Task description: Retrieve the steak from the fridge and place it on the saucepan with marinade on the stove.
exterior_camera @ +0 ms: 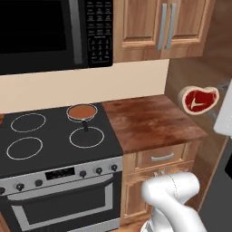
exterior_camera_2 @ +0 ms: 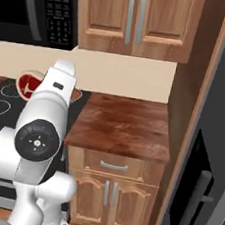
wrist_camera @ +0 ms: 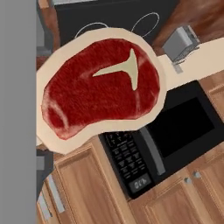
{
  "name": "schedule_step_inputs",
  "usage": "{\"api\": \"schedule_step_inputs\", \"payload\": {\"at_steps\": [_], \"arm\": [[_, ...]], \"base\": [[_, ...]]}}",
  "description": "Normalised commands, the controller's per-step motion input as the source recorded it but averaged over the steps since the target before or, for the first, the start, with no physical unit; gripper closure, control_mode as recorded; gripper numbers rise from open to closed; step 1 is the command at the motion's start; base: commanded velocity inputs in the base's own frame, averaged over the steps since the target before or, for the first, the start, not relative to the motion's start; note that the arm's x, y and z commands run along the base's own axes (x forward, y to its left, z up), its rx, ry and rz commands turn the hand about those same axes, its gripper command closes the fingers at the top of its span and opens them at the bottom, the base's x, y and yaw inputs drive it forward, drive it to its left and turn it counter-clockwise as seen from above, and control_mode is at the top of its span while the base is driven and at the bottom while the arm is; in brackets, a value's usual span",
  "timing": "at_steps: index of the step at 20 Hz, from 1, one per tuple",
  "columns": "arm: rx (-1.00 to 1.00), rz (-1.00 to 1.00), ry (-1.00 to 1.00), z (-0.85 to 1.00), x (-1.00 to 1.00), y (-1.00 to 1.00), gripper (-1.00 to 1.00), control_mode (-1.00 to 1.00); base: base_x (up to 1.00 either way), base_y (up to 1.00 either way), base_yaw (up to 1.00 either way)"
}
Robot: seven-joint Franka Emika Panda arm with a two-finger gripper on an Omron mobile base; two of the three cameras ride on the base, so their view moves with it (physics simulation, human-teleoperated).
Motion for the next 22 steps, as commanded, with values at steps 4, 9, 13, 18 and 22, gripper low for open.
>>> {"api": "schedule_step_inputs", "payload": {"at_steps": [4,9,13,18,22], "arm": [[0.0,0.0,0.0,0.0,0.0,0.0,1.0,1.0],[0.0,0.0,0.0,0.0,0.0,0.0,1.0,1.0],[0.0,0.0,0.0,0.0,0.0,0.0,1.0,1.0],[0.0,0.0,0.0,0.0,0.0,0.0,1.0,1.0],[0.0,0.0,0.0,0.0,0.0,0.0,1.0,1.0]], "base": [[-0.49,0.98,0.0],[-0.12,0.91,0.0],[0.27,0.41,-0.04],[0.56,0.05,-0.18],[0.66,-0.01,-0.11]]}}
